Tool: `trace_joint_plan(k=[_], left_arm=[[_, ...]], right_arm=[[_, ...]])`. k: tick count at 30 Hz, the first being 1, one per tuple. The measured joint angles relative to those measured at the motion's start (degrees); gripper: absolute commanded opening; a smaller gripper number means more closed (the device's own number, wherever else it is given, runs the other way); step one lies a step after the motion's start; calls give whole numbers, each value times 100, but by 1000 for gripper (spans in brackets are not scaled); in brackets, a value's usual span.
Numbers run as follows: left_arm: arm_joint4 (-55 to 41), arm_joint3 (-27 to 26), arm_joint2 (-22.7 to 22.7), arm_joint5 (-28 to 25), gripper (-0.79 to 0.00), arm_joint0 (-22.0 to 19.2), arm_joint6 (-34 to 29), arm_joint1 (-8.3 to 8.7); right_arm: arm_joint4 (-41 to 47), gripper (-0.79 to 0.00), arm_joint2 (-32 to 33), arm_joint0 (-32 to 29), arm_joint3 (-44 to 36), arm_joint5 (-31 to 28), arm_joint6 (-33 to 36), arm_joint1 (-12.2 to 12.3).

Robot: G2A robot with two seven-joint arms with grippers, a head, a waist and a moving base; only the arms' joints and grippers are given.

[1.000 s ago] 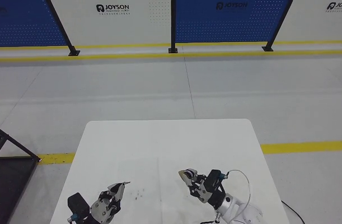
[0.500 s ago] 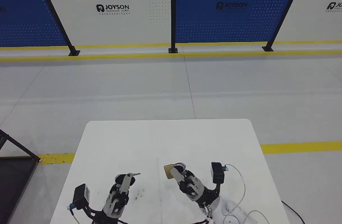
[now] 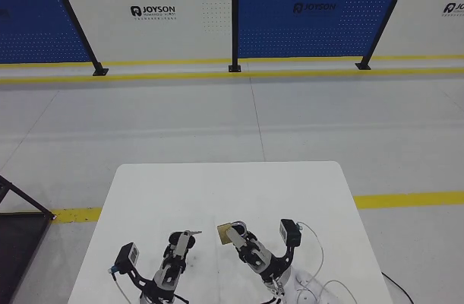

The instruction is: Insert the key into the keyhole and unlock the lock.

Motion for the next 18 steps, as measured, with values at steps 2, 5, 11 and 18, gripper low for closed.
trace_joint_plan(k=[2,5,11,18], left_arm=[[-37,-3,24,16,-785,-14,-40,-2],[-329,-6,166,83,-785,-89,-265,-24],[-722,178,513,-146,-785,-377,-81,-123],[-553,537,873,-245,-785,-685,249,-266]], right_arm=[[24,-785,-3,-2,-7,27,7,-3],[284,-785,-59,-5,-98,249,28,-35],[961,-785,-272,136,30,276,-6,-141],[1037,-785,-375,227,152,341,-283,-261]])
